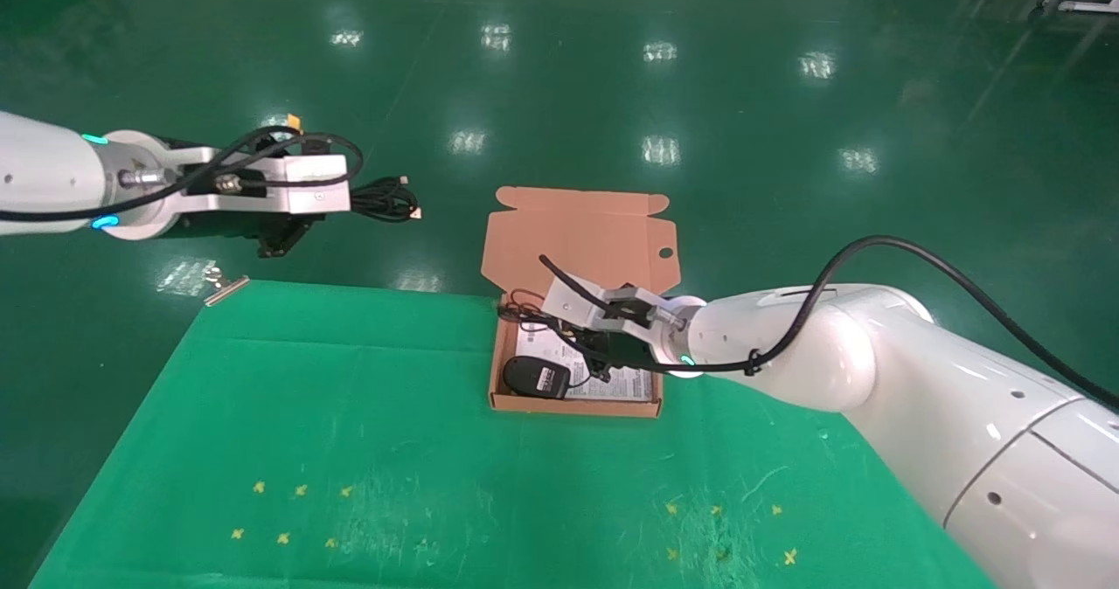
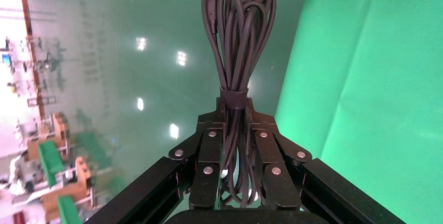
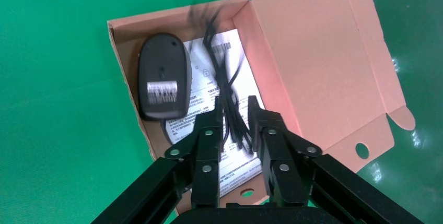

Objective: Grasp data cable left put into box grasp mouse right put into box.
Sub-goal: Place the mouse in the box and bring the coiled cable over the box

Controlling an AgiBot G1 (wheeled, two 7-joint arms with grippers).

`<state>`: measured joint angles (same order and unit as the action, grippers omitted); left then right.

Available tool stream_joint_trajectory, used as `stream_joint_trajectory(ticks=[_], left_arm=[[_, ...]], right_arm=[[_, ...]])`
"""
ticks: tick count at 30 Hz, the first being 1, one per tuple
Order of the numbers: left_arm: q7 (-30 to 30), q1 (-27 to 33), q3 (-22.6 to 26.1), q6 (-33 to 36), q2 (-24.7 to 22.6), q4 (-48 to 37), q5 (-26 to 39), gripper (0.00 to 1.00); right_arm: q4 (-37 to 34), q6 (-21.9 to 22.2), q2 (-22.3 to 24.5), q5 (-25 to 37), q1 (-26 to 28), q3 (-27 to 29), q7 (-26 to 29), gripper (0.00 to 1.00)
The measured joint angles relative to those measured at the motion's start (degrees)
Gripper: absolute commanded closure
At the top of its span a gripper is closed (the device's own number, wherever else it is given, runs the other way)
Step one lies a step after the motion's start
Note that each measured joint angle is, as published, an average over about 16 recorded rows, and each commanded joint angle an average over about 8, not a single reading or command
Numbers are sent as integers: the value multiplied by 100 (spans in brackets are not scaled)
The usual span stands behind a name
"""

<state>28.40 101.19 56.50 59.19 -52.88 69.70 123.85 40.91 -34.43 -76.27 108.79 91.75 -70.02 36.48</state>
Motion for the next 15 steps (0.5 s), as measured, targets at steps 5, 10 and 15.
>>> stream_joint_trajectory(ticks=[5,10,15], left_arm=[[-109,-135,16,-172,-163,-154,-128,100],[-342,-335,53,-466,-451,-471,-299,100],[-701,-564,98,-869,-851,-972,-494,100]], right_arm=[[125,-14,182,10,40,-4,38,0],[276,-38,456,66,112,12,100,0],[497,-79,814,172,202,34,205,0]])
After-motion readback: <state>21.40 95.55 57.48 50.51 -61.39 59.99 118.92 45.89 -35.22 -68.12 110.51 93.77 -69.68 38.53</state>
